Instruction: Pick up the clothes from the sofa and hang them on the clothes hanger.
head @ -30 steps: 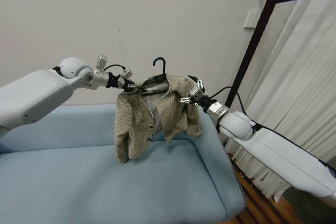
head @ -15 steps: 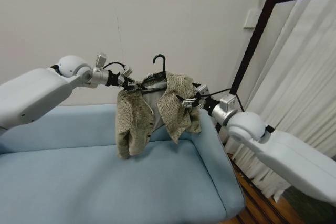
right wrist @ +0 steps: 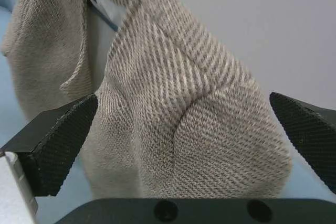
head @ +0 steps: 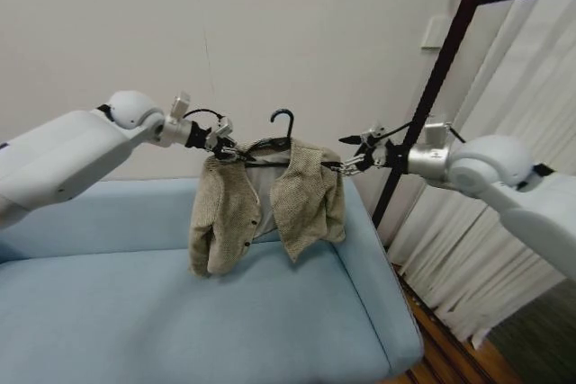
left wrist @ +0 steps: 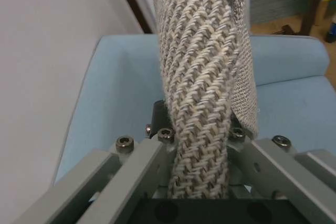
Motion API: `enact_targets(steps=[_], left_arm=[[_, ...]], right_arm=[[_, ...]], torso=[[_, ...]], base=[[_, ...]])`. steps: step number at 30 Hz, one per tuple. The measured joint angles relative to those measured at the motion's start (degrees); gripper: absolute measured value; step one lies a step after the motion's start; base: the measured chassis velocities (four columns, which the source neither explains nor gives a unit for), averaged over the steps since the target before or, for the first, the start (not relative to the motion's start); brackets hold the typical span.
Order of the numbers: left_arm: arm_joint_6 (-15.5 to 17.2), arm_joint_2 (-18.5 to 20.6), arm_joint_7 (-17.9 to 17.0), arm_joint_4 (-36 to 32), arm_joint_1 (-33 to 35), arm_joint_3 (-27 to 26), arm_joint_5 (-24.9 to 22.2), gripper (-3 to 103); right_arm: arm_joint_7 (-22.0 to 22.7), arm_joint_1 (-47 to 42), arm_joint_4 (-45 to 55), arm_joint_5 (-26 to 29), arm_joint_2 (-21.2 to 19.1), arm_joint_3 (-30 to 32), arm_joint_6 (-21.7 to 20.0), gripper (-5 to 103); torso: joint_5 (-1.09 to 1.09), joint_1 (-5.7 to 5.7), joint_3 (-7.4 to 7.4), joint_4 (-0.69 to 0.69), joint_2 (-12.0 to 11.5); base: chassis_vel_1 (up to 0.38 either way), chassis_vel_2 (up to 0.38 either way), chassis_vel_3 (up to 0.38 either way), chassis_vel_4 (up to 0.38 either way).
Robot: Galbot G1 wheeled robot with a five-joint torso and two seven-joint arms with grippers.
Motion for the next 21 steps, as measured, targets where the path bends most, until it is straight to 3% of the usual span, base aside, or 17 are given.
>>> enact_targets(steps=[8, 16, 21], left_arm=[[-1.10, 1.47, 4.12, -1.76, 0.80, -2.09, 2.21, 8], [-1.00, 3.52, 5.16, -4.84, 0.80, -2.26, 2.78, 8], [-0.76, 3.74, 5.14, -5.65, 0.49, -2.16, 2.77, 8]], right_arm=[[4.97, -0.61, 1.29, 4.58, -2.02, 0.91, -3.79, 100], [7.96, -0.34, 2.61, 14.90, -2.64, 2.38, -6.64, 100], [7.99, -0.25, 2.67, 15.96, -1.95, 0.35, -6.85, 100]], torso=[[-0.10, 0.00, 0.00, 0.17, 0.00], [-0.09, -0.01, 0.00, 0.07, 0.00], [-0.10, 0.00, 0.01, 0.12, 0.00]], base=[[0.000, 0.000, 0.000, 0.000], [0.000, 0.000, 0.000, 0.000], [0.000, 0.000, 0.000, 0.000]])
